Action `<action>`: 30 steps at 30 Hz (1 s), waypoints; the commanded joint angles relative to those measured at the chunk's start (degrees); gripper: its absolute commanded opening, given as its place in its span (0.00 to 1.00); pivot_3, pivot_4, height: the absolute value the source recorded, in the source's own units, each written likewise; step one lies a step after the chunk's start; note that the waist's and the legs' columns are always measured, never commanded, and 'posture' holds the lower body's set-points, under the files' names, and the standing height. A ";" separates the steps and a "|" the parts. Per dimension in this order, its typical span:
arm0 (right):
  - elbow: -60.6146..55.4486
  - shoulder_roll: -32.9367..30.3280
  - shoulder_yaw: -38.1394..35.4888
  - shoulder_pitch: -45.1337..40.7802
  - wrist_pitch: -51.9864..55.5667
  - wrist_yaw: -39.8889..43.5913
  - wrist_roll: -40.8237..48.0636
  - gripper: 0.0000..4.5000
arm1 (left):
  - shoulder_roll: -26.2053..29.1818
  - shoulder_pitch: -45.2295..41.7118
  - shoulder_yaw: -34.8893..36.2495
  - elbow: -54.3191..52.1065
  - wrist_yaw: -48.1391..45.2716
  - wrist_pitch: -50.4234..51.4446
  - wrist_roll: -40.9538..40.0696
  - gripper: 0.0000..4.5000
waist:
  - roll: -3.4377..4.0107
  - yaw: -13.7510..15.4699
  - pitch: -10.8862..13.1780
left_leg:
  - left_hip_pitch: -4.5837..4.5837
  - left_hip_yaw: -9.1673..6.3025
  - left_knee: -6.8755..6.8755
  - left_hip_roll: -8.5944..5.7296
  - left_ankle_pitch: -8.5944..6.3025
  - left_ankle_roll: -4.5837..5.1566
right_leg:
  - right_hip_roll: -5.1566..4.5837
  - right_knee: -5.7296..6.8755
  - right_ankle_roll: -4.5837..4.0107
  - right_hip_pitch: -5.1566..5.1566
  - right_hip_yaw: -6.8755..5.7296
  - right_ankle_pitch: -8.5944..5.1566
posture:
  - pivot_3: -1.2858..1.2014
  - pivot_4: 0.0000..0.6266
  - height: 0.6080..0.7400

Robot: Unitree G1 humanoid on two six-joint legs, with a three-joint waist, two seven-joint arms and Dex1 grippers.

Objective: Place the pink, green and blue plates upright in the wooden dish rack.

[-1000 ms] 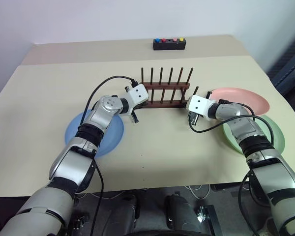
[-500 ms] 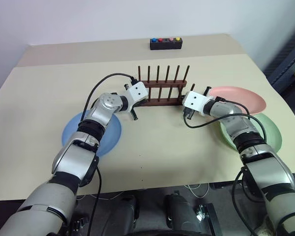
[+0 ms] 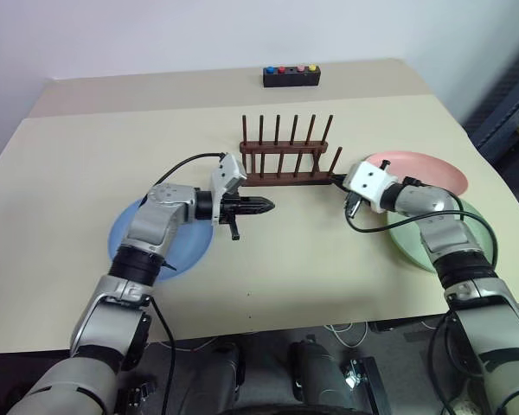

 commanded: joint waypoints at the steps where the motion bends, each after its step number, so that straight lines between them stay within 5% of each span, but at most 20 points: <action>1: -12.63 -2.61 -5.76 1.07 10.84 5.01 9.78 0.40 | 1.98 0.06 4.62 -7.08 1.33 4.04 -4.76 0.18 | 0.00 0.21 0.00 | 0.00 0.00 0.00 0.00 0.00 0.00 | -0.01 0.00 0.00 0.01 0.00 0.00 | 0.52 0.24 1.00; 6: -24.22 -8.03 -9.21 2.80 27.26 6.89 15.43 0.97 | 7.06 0.89 7.99 -11.15 -1.72 6.63 -9.66 0.73 | 0.00 0.39 0.00 | 0.00 -0.02 -0.01 0.00 -0.01 0.01 | -0.08 -0.04 0.00 0.02 -0.01 0.00 | 0.52 0.24 1.00; 8: -25.49 -12.02 -8.90 3.63 31.85 6.52 13.38 1.00 | 8.84 1.17 9.86 -11.96 -3.60 7.21 -12.30 0.97 | 0.01 0.60 0.00 | -0.01 -0.02 -0.01 0.00 -0.01 0.02 | -0.11 -0.05 -0.01 0.02 -0.02 0.00 | 0.52 0.24 1.00; 13: -25.12 -20.08 -6.99 6.19 39.26 7.28 9.35 1.00 | 11.76 3.00 14.19 -13.79 -7.79 3.57 -16.80 0.99 | 0.01 0.62 0.00 | -0.01 0.00 -0.02 -0.01 -0.03 0.04 | -0.15 -0.12 -0.02 0.05 -0.02 -0.01 | 0.52 0.24 1.00; 23: -16.94 -21.32 -1.51 5.62 39.38 8.47 4.18 1.00 | 12.25 4.66 12.99 -15.01 -8.38 -0.82 -16.60 0.99 | 0.01 0.60 0.00 | 0.00 0.04 -0.08 0.01 -0.03 0.04 | -0.16 -0.14 -0.02 0.04 0.00 -0.01 | 0.52 0.24 1.00; 30: -7.58 -20.40 -0.55 0.74 34.09 8.78 1.44 0.30 | 12.79 5.32 12.56 -15.88 -7.27 -0.62 -16.79 1.00 | 0.03 0.38 0.01 | 0.01 0.06 -0.10 0.01 -0.03 0.04 | -0.15 -0.16 -0.02 0.03 0.00 -0.01 | 0.52 0.24 1.00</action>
